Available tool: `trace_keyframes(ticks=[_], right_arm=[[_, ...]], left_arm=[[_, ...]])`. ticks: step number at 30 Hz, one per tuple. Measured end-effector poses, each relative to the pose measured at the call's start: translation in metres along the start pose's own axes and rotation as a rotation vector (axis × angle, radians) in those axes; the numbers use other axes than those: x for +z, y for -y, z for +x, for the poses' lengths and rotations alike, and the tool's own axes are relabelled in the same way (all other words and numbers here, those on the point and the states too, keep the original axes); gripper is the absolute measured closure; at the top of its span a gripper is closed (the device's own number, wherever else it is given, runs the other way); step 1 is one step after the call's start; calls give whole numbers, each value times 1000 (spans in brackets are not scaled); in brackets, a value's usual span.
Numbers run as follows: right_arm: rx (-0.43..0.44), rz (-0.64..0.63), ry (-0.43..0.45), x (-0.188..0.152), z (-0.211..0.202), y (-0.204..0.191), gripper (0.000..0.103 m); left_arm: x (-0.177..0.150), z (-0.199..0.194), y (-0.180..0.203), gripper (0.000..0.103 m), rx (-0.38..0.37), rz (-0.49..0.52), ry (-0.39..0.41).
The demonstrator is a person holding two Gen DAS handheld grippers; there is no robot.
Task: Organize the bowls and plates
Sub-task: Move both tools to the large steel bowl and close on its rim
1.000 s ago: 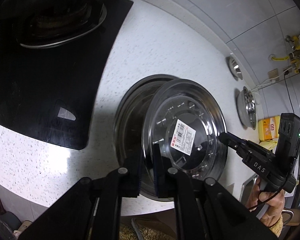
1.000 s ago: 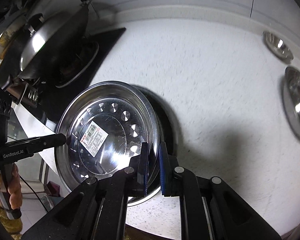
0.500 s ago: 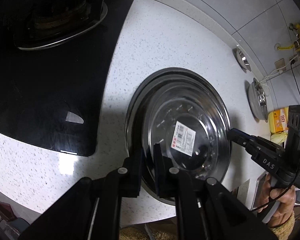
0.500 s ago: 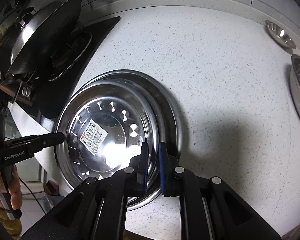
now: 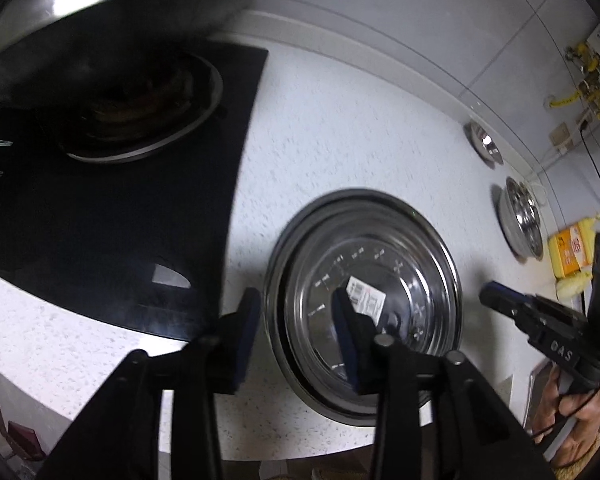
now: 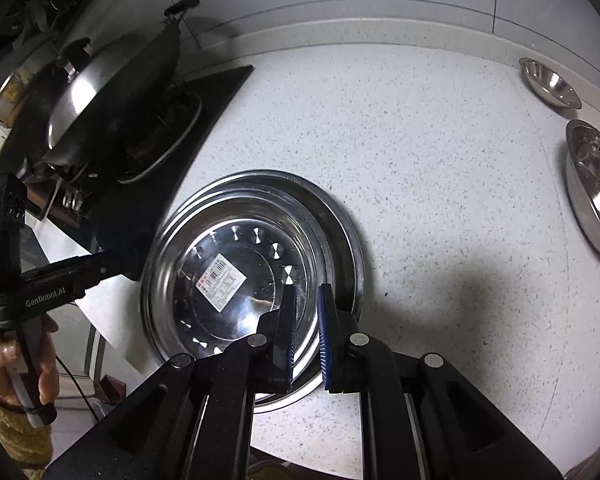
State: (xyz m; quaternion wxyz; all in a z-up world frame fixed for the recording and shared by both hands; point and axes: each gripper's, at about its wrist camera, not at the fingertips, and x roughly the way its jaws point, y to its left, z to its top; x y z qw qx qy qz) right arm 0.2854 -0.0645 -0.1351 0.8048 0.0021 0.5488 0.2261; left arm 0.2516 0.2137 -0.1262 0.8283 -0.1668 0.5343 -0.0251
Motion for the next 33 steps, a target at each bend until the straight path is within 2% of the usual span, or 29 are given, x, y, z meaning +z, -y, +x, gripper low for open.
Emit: trace_keyframes(ticks=[3, 5, 7, 12, 15, 17, 21, 27, 31, 33], right_arm=[[12, 15, 24, -3, -8, 1, 83], [14, 41, 48, -6, -16, 5, 60], [9, 48, 78, -8, -24, 10, 52], [-8, 83, 129, -10, -48, 37, 47], [-34, 118, 149, -10, -65, 69, 45], [-58, 151, 164, -10, -78, 97, 45], [-124, 211, 179, -12, -101, 155, 45], [-226, 317, 190, -17, -136, 251, 45], [-249, 359, 189, -11, -145, 301, 44], [-243, 371, 181, -6, -144, 323, 44]], left_arm=[[0, -11, 6, 51, -6, -19, 24], [-1, -18, 12, 50, -16, -32, 41], [0, -25, 21, 50, -41, -37, 60], [5, -28, 53, 50, -93, -46, 90], [12, -16, 91, 50, -166, -19, 73], [14, -8, 115, 49, -187, 3, 68], [21, 20, 172, 41, -226, 49, 35], [36, 73, 255, 40, -265, 111, -12], [56, 110, 302, 40, -282, 124, -7], [67, 129, 322, 40, -261, 142, -23]])
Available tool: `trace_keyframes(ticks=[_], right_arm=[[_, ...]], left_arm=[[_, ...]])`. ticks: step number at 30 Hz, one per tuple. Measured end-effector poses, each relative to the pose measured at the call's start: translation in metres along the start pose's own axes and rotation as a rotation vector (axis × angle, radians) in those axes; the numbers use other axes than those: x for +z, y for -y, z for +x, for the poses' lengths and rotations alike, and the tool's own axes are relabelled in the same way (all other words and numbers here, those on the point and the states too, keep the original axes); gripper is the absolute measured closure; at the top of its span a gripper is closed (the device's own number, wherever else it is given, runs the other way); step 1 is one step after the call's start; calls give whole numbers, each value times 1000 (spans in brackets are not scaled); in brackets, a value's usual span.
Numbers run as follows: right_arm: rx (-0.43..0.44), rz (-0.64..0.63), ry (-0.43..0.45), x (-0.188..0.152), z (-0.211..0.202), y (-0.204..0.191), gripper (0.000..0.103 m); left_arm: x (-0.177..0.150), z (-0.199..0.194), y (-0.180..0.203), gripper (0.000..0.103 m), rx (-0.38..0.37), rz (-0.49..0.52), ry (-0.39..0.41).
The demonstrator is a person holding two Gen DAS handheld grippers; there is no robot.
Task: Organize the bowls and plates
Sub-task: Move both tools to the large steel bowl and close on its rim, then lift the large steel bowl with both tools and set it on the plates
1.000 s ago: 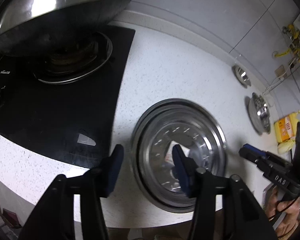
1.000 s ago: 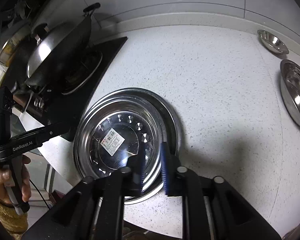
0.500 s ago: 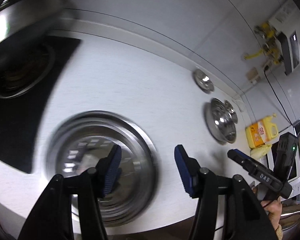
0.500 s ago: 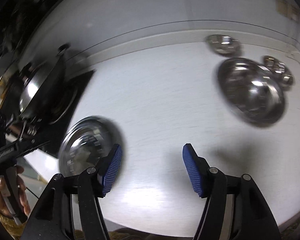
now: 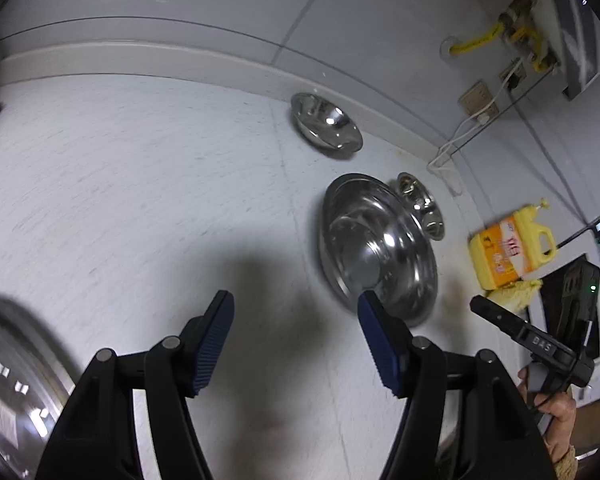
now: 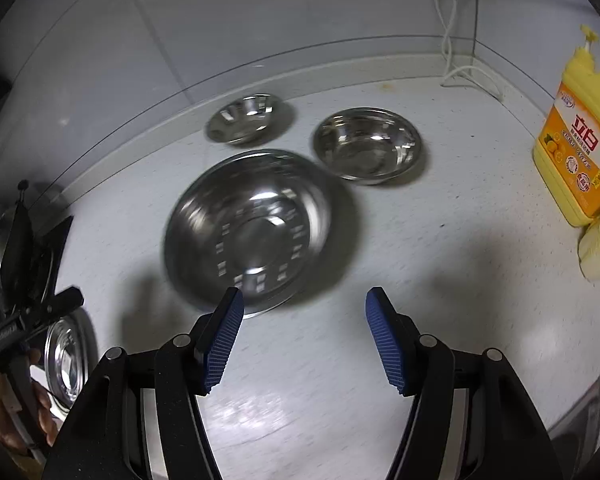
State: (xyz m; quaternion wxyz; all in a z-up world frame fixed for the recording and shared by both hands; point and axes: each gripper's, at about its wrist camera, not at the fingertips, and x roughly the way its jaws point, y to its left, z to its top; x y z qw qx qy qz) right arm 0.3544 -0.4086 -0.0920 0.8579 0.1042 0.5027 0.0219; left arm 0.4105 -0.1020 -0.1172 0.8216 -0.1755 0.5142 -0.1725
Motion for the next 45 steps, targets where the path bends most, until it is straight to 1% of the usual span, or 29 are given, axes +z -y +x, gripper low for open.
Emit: trace_keyframes(ticks=[3, 7, 12, 16, 26, 28, 30, 31, 32, 33, 34, 36, 37, 38, 39, 40, 41, 42, 43, 45], right_arm=[[18, 21, -26, 12, 20, 17, 44], [51, 22, -68, 26, 49, 34, 44], [91, -2, -102, 38, 75, 36, 44], [128, -7, -115, 48, 92, 37, 44], [167, -36, -133, 53, 105, 32, 44], [175, -40, -137, 53, 107, 32, 45], [181, -34, -146, 53, 110, 30, 49], [188, -29, -152, 53, 111, 30, 54], [192, -26, -156, 53, 112, 30, 57], [193, -24, -160, 52, 113, 30, 59], [191, -23, -162, 52, 113, 30, 62], [189, -16, -162, 51, 114, 29, 68], [188, -10, -162, 51, 114, 30, 72], [182, -8, -161, 51, 114, 30, 75], [180, -8, -161, 51, 114, 31, 77], [176, -9, -162, 51, 114, 31, 81], [173, -11, -159, 51, 113, 30, 86], [170, -13, -155, 51, 111, 29, 88], [158, -15, -150, 51, 108, 28, 89], [162, -16, -139, 53, 102, 26, 89]], left_arm=[[17, 31, 9, 40, 39, -4, -47], [33, 58, 13, 40, 95, 5, -60], [45, 82, 16, 40, 121, -9, -92], [48, 100, 20, 40, 134, -8, -128], [48, 119, 25, 40, 138, -7, -181], [47, 121, 24, 42, 140, -12, -193], [47, 123, 22, 42, 142, -22, -202], [46, 124, 20, 43, 145, -27, -208], [46, 125, 19, 45, 143, -31, -210], [47, 125, 19, 49, 140, -31, -207], [48, 126, 19, 51, 121, -39, -214], [49, 128, 18, 65, 88, -57, -227], [50, 130, 18, 69, 78, -63, -233], [50, 132, 18, 77, 65, -67, -242], [49, 134, 19, 89, 46, -70, -251], [48, 135, 19, 93, 16, -73, -258], [47, 133, 21, 93, 2, -75, -256], [45, 130, 22, 93, 1, -73, -254], [43, 125, 24, 93, 1, -69, -253], [37, 112, 26, 93, -14, -74, -248]])
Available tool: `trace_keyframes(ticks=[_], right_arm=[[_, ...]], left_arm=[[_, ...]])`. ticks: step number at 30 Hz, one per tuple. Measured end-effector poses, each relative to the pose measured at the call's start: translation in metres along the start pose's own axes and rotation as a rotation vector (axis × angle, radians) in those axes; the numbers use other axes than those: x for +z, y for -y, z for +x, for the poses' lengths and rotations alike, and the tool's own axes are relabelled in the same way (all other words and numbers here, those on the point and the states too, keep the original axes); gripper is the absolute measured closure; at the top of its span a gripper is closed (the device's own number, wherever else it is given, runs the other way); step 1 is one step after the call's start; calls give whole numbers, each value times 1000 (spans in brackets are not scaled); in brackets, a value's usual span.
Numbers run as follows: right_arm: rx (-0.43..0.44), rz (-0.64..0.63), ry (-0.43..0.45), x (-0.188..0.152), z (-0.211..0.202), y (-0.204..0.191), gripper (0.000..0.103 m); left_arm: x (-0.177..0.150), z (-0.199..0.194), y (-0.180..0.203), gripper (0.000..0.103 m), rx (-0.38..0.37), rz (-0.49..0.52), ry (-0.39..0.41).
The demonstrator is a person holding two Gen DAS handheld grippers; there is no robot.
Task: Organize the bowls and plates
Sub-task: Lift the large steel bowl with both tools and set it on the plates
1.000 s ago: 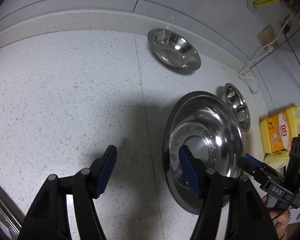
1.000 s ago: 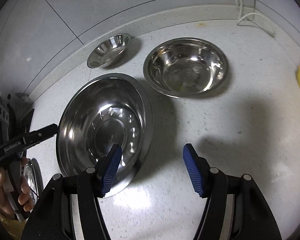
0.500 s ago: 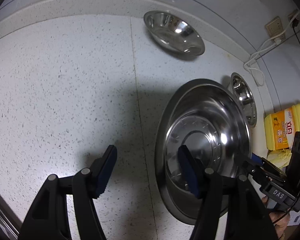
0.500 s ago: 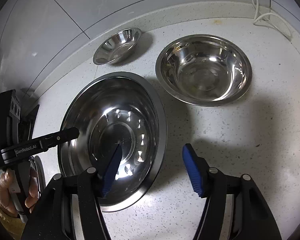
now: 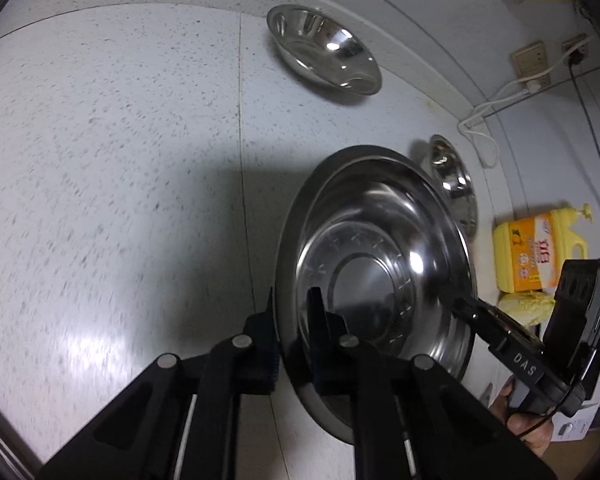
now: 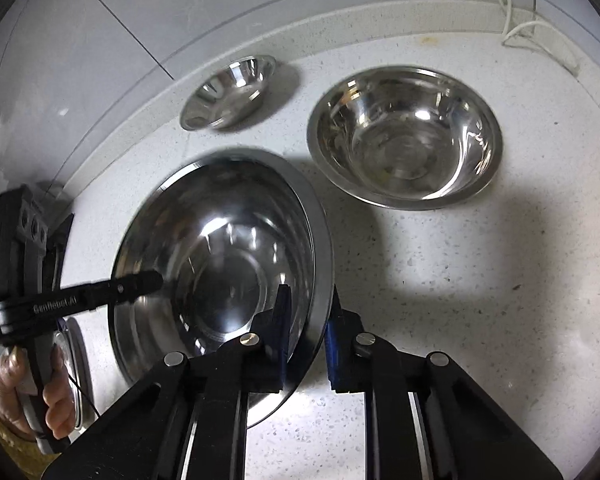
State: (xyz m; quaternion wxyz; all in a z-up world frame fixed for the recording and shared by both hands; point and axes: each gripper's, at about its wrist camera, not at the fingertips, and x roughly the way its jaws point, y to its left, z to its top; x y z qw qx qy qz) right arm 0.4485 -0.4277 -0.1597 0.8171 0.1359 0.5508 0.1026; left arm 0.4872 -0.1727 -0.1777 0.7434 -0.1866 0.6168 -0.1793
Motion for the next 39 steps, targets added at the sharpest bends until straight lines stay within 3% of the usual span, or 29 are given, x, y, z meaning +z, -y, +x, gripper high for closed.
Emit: trace_keyframes(ticks=[4, 10, 16, 24, 29, 33, 39], right_arm=[[6, -13, 27, -8, -27, -14, 90], [21, -34, 61, -48, -67, -45, 90], [7, -52, 17, -99, -57, -66, 90], [-14, -26, -50, -125, -22, -57, 90], [11, -26, -30, -122, -25, -52, 90], [28, -26, -6, -119, -33, -46, 89], [2, -36, 47, -110, -58, -31, 80]], left_arm=[[-23, -33, 4, 93, -21, 12, 25], [-85, -78, -13, 92, -47, 10, 24], [-132, -67, -47, 92, -24, 3, -3], [-148, -53, -56, 91, 3, 34, 9], [-146, -66, -55, 90, 37, 72, 69], [-141, -75, -61, 84, 39, 68, 97], [-125, -103, -68, 79, 29, 105, 176]])
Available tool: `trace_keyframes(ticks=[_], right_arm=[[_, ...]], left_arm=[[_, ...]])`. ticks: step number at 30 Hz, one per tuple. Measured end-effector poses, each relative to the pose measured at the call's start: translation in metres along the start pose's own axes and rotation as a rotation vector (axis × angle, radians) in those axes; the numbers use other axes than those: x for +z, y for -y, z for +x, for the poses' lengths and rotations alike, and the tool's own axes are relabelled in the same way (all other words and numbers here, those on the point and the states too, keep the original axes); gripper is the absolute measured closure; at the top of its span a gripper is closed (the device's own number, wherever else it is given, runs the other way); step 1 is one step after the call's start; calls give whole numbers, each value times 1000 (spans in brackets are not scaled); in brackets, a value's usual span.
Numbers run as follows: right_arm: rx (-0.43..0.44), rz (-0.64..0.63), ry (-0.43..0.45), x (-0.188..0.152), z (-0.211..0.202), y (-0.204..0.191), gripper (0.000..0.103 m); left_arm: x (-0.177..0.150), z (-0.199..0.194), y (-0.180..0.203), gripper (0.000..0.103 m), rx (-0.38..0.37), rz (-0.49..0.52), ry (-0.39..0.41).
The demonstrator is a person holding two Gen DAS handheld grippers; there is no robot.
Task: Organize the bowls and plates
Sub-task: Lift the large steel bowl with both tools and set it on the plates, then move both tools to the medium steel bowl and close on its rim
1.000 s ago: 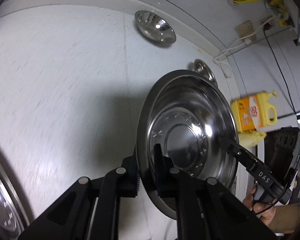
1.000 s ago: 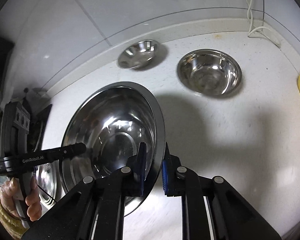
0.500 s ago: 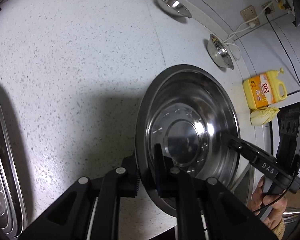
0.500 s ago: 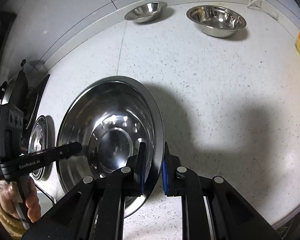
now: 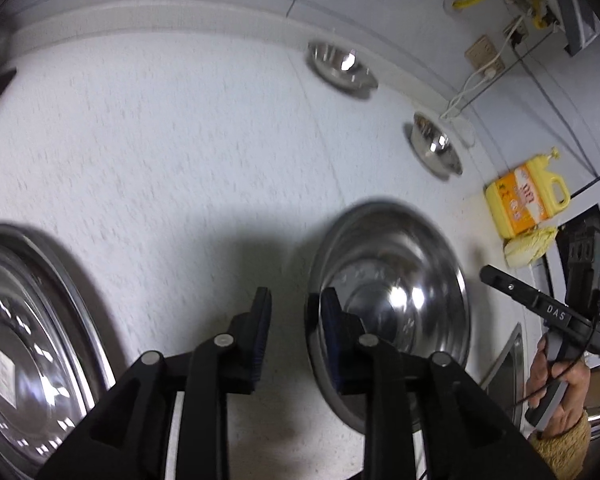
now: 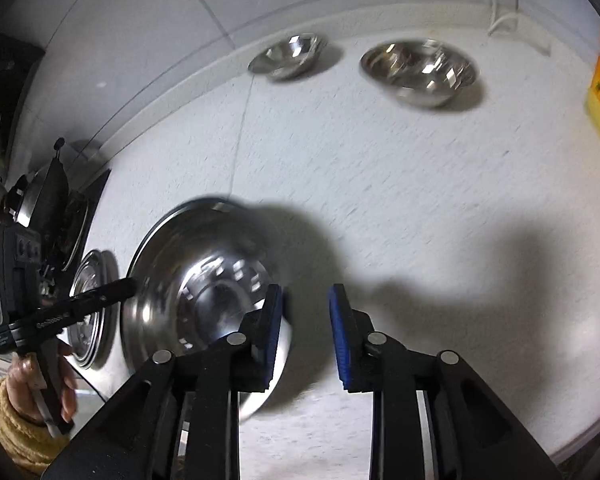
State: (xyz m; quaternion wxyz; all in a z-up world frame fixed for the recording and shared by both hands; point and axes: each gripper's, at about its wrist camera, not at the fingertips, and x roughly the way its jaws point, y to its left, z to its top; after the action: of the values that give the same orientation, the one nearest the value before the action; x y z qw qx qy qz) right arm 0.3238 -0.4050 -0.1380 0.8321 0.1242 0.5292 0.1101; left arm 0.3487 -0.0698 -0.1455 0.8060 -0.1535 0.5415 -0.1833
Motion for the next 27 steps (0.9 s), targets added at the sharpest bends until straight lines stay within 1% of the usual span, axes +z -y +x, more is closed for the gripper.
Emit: trace_keyframes(ticks=[2, 4, 5, 9, 11, 14, 19, 23, 24, 27], right_arm=[[-15, 14, 30, 8, -12, 13, 74], [-48, 41, 66, 15, -25, 32, 71], [-64, 60, 84, 19, -31, 45, 70], [-109, 122, 126, 39, -43, 83, 66], [-118, 143, 137, 53, -45, 99, 60], [-105, 168, 137, 78, -38, 116, 57], [-62, 183, 107, 121, -15, 138, 55], [-60, 189, 86, 148, 8, 147, 55], [-65, 190, 81, 153, 13, 149, 55], [-68, 181, 61, 168, 31, 152, 55]], left_arm=[[16, -2, 3, 79, -49, -29, 13], [36, 1, 11, 78, -107, -44, 15], [43, 4, 16, 78, -123, -47, 12], [88, 37, 50, 78, -193, -35, -31], [106, 57, 65, 78, -200, -28, -47], [130, 91, 80, 77, -222, -45, -78], [149, 147, 99, 77, -229, -63, -143], [165, 182, 113, 76, -264, -83, -154], [168, 189, 115, 74, -272, -84, -154], [179, 209, 124, 71, -289, -77, -168]])
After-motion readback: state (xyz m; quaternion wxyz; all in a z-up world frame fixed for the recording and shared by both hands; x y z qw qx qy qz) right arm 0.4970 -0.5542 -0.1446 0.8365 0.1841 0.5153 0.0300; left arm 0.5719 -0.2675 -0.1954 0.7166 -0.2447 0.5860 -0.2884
